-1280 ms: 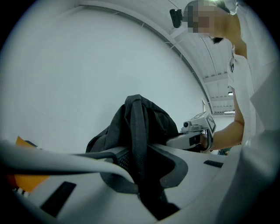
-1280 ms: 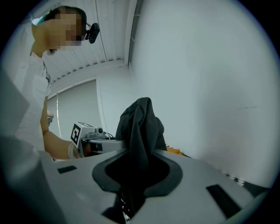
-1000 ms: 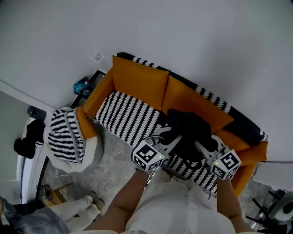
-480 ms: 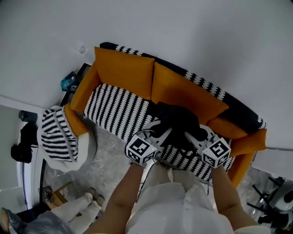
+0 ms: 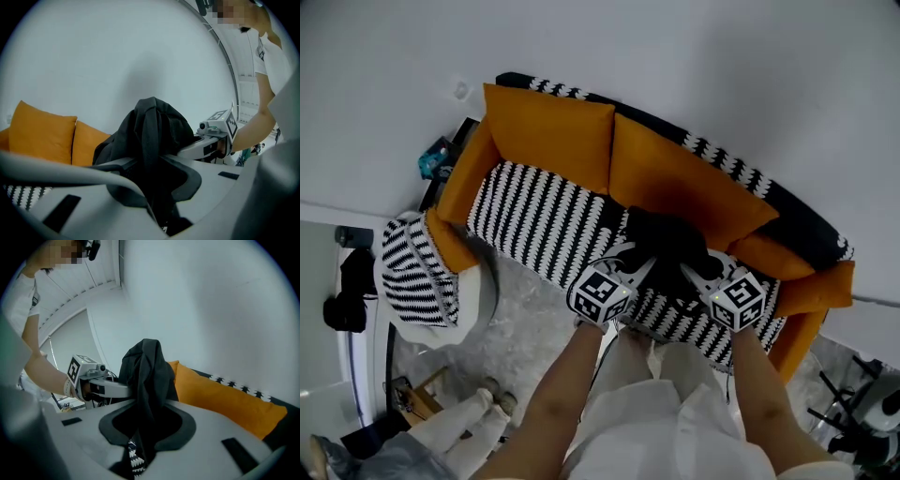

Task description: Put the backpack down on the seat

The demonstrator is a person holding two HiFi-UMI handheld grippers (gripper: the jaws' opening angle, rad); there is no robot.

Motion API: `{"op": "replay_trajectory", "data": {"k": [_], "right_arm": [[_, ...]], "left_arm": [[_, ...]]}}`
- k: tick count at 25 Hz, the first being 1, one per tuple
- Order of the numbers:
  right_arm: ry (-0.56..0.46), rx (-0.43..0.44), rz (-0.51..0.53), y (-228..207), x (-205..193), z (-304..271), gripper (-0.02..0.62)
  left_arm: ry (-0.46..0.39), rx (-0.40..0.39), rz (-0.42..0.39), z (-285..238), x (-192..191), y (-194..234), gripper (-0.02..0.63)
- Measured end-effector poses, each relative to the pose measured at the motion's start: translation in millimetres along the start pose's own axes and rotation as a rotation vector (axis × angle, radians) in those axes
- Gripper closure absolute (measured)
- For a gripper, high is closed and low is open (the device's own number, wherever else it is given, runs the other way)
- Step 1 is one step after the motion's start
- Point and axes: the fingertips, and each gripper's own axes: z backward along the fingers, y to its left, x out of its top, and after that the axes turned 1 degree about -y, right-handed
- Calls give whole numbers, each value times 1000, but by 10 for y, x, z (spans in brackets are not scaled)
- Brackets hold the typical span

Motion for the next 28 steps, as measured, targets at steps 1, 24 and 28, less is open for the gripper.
{"op": "replay_trajectory", "data": {"k": [1, 24, 28], "right_arm": [[8, -3, -6, -39, -42, -26, 503], [181, -73, -113, -430, -806, -348, 489], [206, -76, -101, -414, -854, -351, 477]], "left_arm": [[7, 0, 5, -39, -38, 24, 526], [163, 35, 68, -466, -734, 273, 522], [179, 53, 68, -451, -782, 278, 515]]}}
